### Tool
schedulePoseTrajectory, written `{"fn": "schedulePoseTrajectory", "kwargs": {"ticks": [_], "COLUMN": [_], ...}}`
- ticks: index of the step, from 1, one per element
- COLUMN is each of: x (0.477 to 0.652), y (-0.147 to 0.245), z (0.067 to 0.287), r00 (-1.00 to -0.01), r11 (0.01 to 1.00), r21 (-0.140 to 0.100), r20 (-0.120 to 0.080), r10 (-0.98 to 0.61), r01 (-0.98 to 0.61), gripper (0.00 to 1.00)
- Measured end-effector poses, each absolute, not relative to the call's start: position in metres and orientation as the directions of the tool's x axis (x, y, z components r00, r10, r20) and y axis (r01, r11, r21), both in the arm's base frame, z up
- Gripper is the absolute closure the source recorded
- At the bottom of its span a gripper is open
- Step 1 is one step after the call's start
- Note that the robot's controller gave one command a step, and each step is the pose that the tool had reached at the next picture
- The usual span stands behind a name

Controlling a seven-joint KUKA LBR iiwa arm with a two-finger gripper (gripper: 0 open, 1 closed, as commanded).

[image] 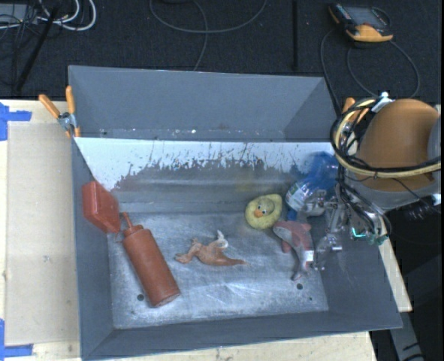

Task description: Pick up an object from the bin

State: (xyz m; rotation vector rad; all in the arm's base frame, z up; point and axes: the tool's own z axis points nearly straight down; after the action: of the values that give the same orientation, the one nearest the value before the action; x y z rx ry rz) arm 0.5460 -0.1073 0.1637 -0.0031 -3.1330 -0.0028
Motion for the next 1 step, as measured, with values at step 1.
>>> {"fn": "schedulePoseTrajectory", "kwargs": {"ticks": [1], "x": [0.5478], "y": [-0.1070], "z": [0.1677], "r00": [-1.000], "r11": [1.000], "r21": [0.001], "r20": [0.001], "r10": [-0.001], "r01": [-0.001], "gripper": [0.00]}}
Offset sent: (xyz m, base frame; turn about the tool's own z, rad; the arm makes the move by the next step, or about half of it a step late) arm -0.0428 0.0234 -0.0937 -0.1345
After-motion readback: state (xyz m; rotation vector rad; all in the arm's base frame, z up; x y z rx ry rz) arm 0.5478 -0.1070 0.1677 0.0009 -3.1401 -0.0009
